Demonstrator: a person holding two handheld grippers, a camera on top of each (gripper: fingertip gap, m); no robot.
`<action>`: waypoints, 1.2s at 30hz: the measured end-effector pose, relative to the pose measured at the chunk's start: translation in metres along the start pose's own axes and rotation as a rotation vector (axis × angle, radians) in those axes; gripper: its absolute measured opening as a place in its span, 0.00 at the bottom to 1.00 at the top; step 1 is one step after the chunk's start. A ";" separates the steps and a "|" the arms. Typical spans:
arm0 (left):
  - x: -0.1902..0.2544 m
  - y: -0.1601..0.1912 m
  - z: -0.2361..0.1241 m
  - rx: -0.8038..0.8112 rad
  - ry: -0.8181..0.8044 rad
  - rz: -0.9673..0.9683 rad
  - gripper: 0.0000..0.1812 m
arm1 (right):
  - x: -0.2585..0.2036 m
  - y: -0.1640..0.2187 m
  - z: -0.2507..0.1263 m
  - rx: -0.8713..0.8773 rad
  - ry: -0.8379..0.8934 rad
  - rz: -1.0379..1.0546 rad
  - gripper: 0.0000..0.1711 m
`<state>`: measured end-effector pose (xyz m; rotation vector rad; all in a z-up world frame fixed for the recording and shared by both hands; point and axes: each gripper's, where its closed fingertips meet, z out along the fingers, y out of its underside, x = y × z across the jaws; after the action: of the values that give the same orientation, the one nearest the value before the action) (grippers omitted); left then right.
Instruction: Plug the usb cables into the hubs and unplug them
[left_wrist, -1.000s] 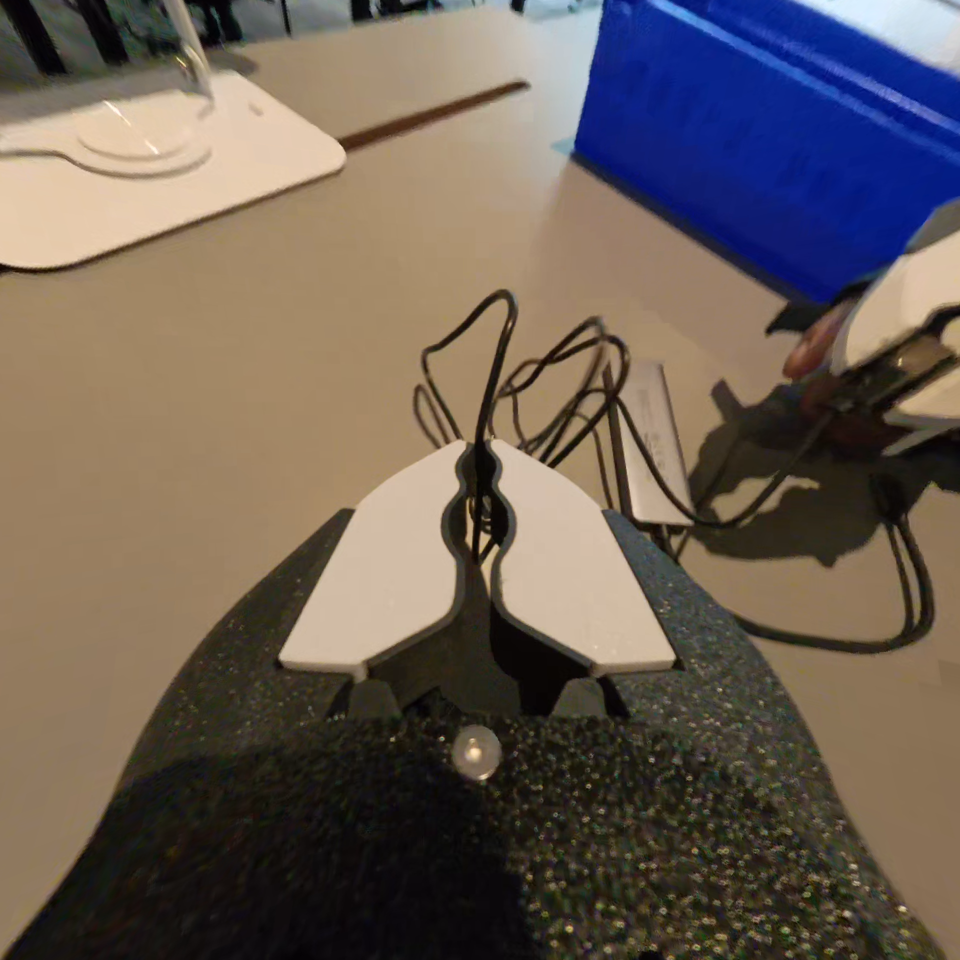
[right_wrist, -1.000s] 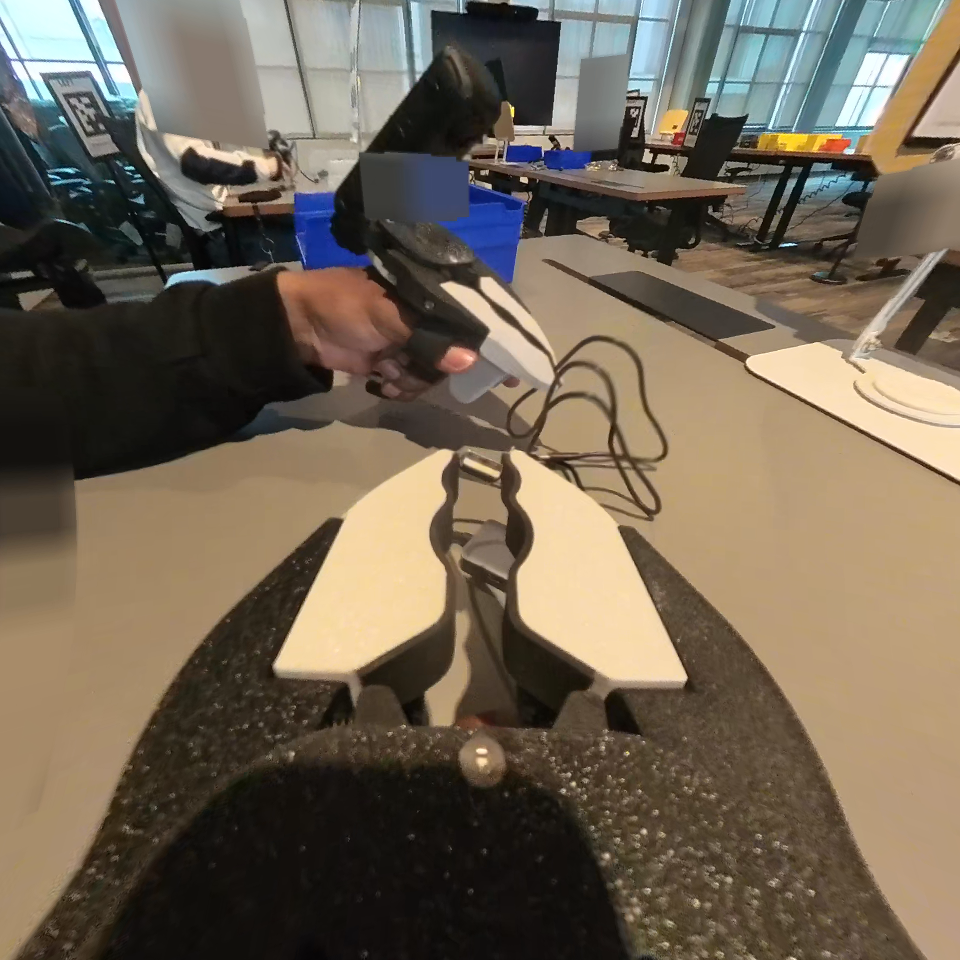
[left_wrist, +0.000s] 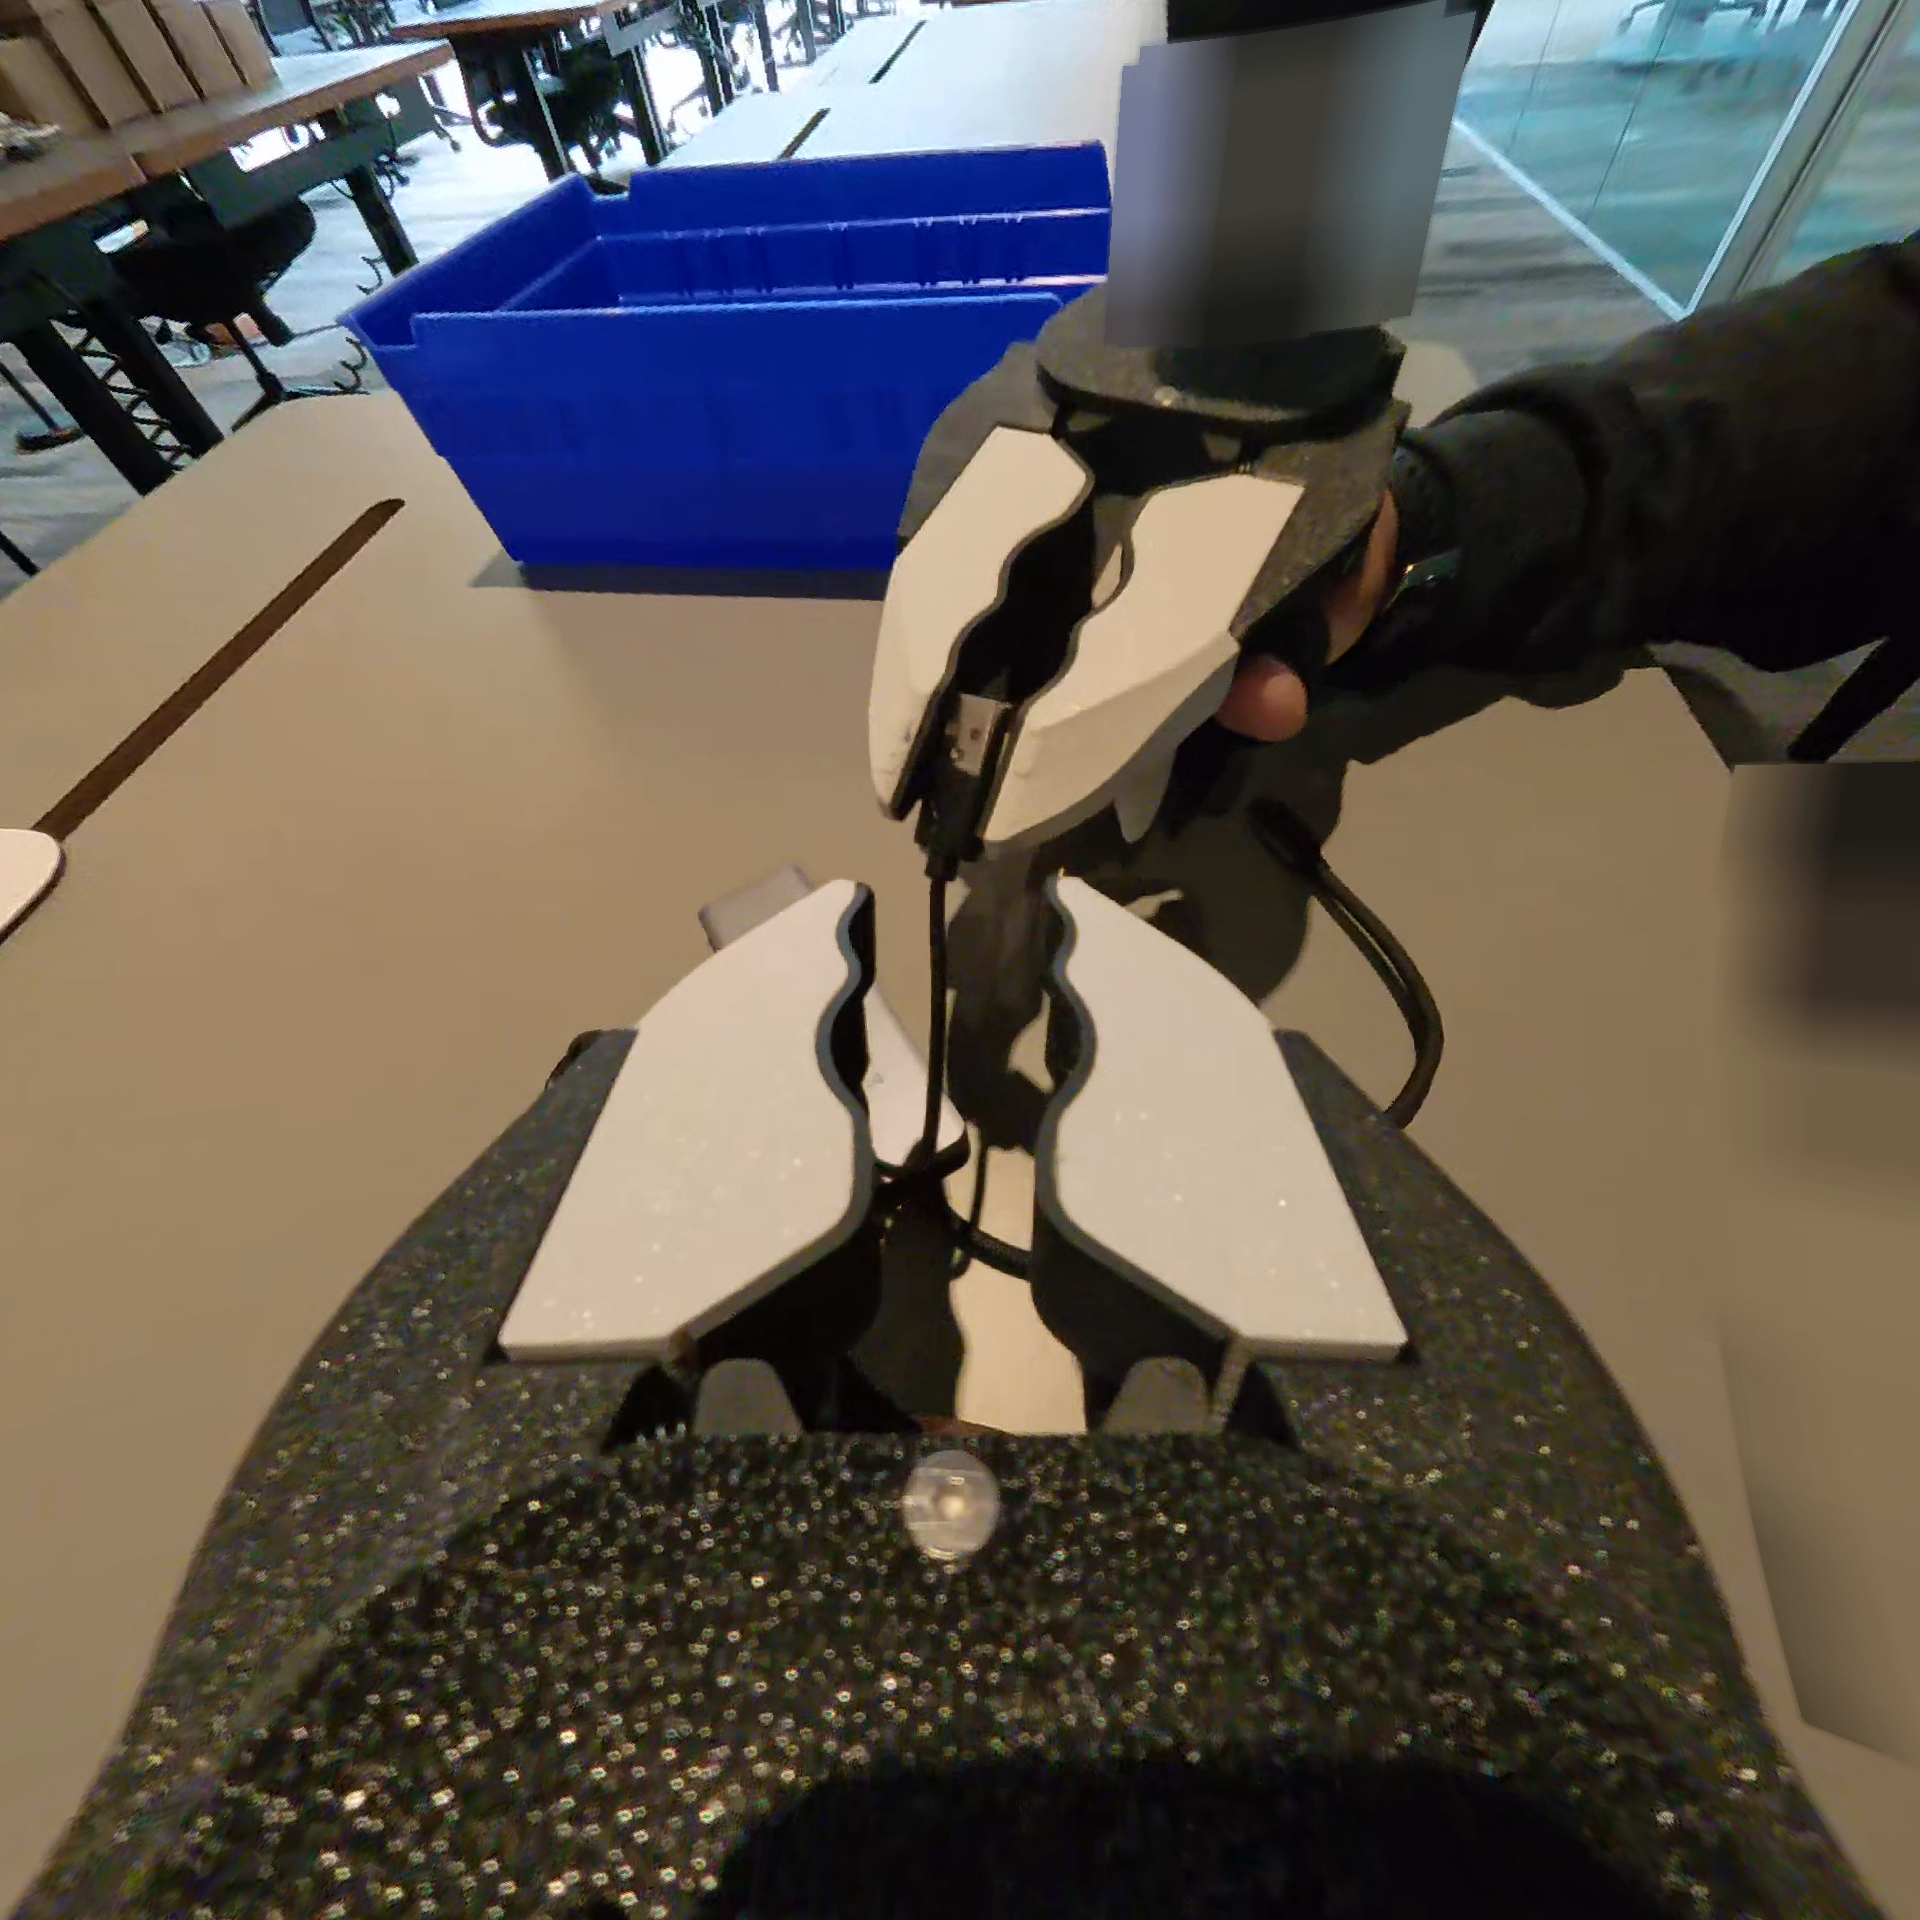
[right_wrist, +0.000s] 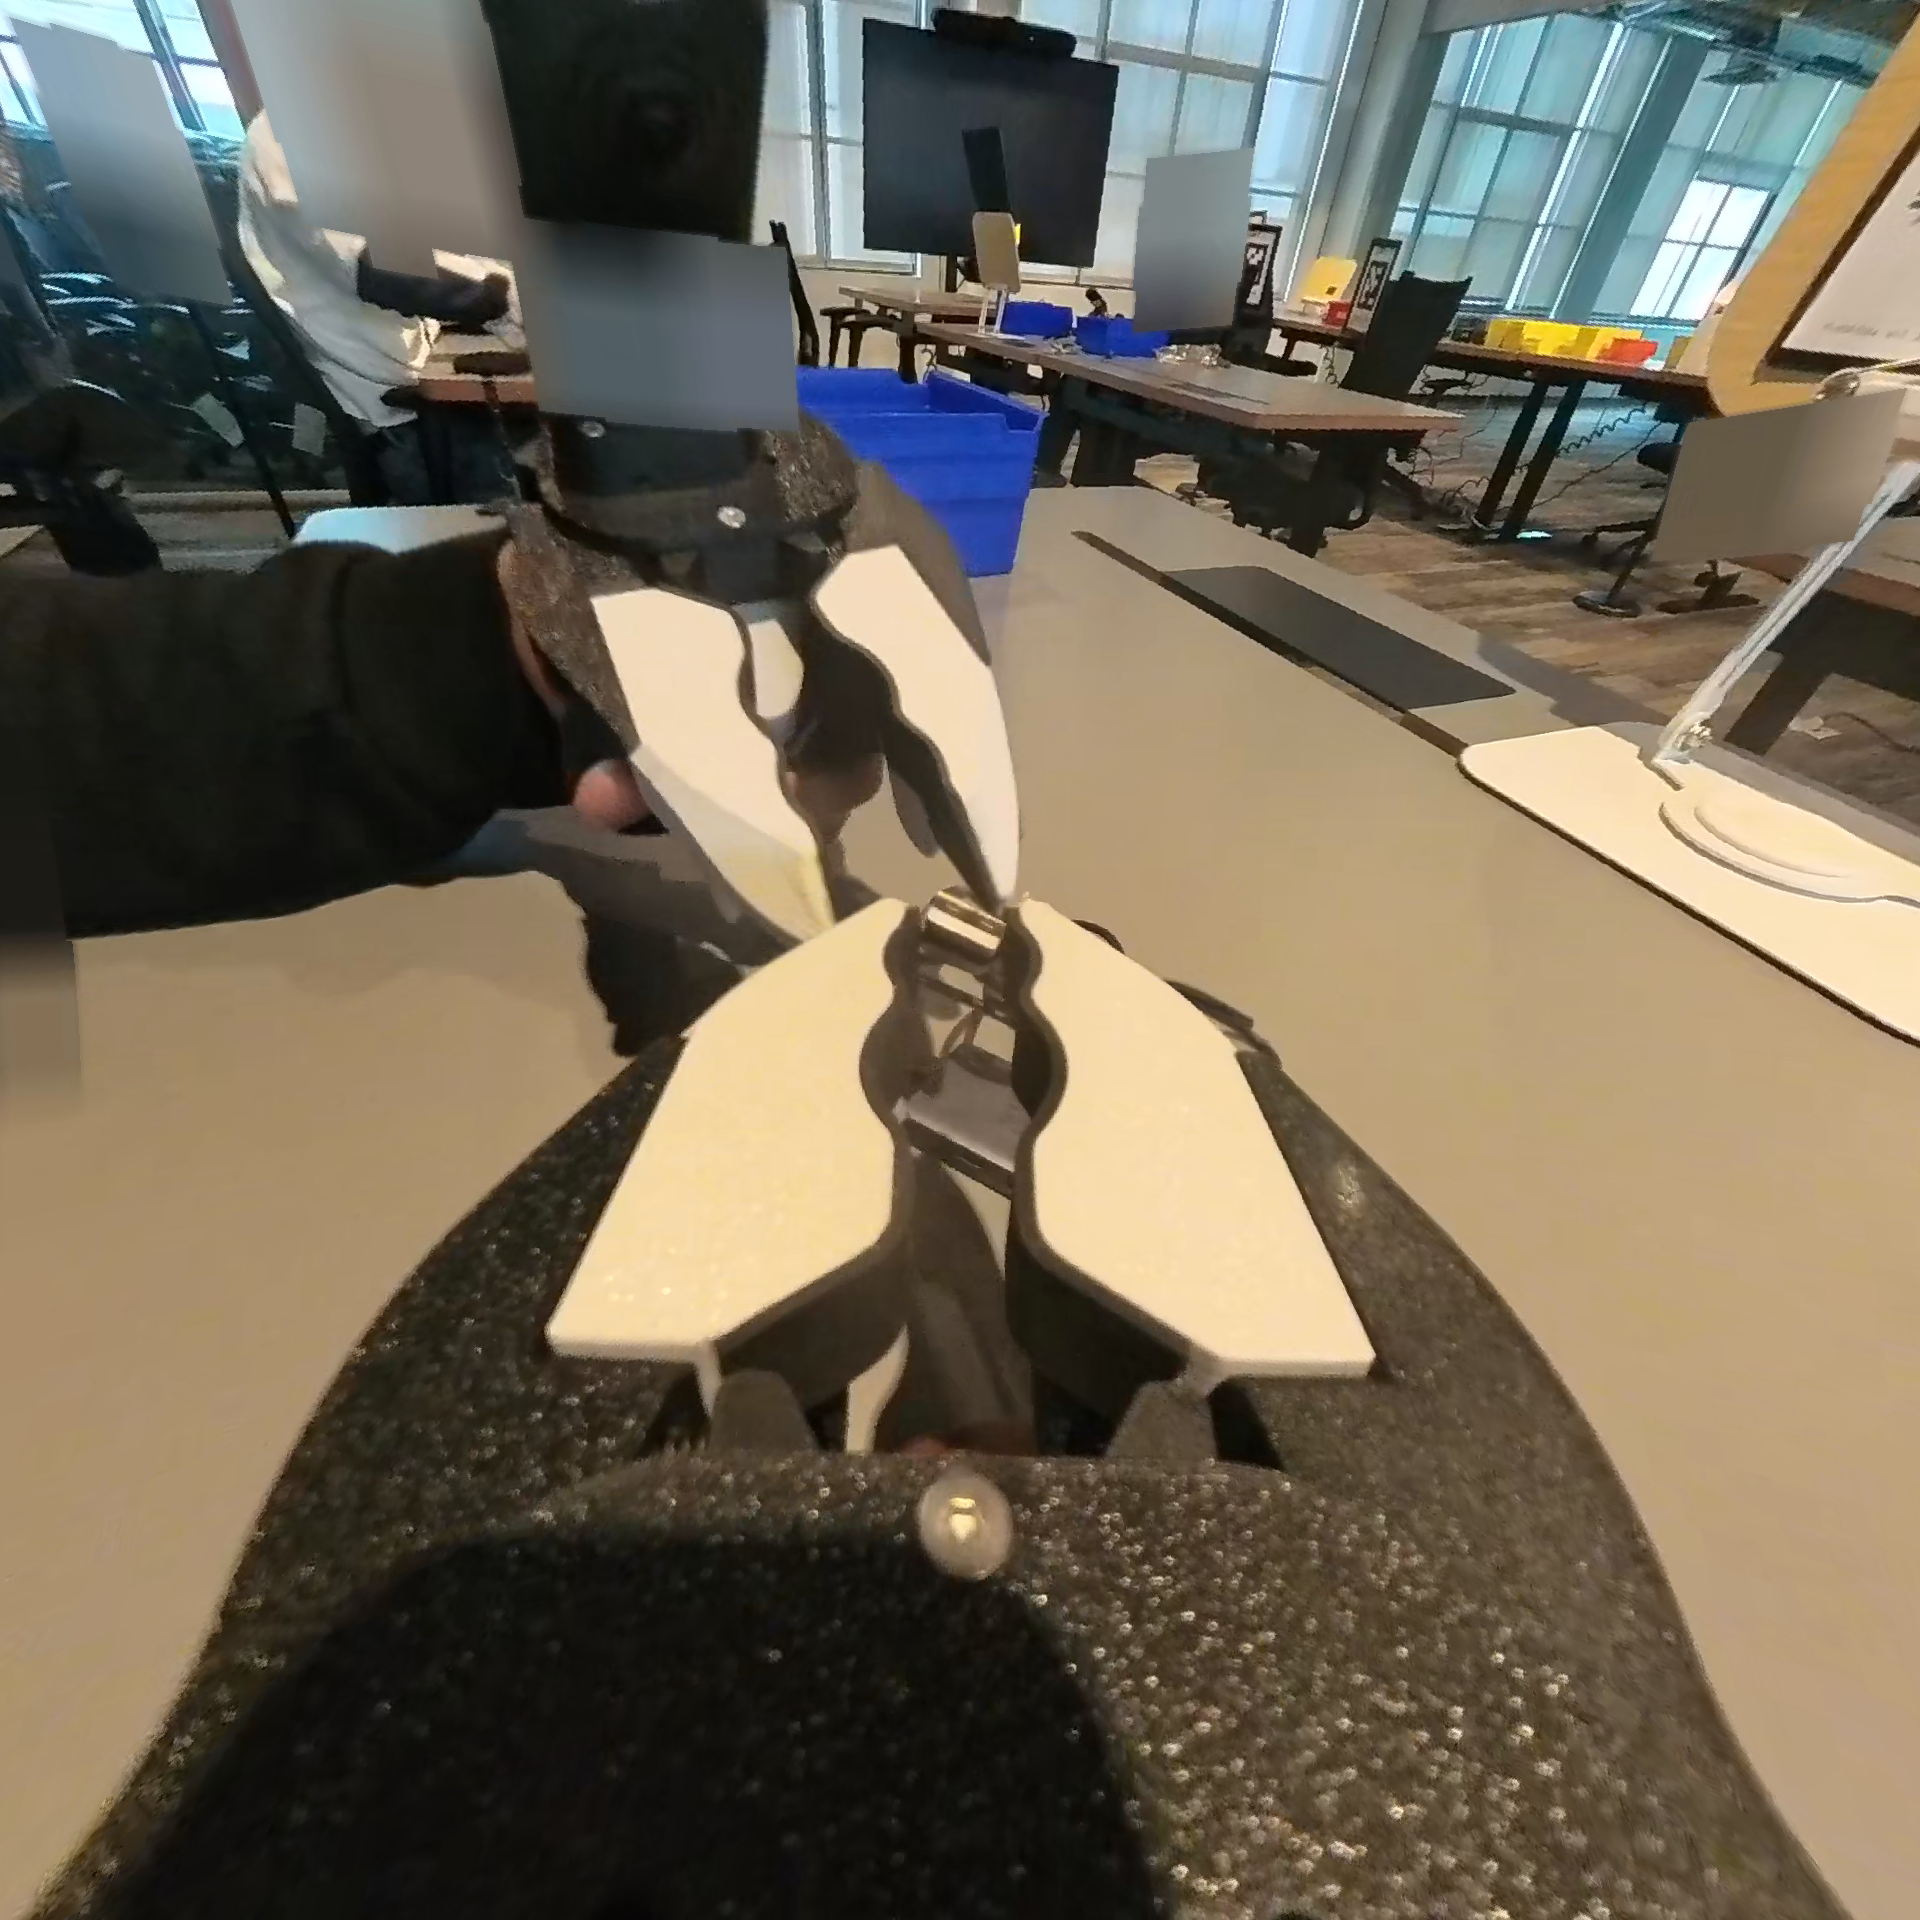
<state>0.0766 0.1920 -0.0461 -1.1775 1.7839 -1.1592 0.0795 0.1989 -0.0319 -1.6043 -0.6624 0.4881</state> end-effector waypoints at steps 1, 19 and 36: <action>0.001 0.001 0.002 -0.002 0.005 -0.001 0.16 | -0.001 0.000 0.000 0.001 -0.004 -0.003 0.09; -0.003 0.000 0.010 -0.044 -0.077 0.097 0.03 | 0.002 -0.002 -0.001 0.031 0.010 -0.001 0.11; -0.011 0.002 0.009 -0.067 -0.143 0.161 0.03 | 0.005 0.000 -0.003 0.024 0.027 -0.025 0.14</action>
<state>0.0879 0.1997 -0.0500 -1.1045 1.7835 -0.9062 0.0857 0.2001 -0.0306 -1.5760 -0.6531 0.4534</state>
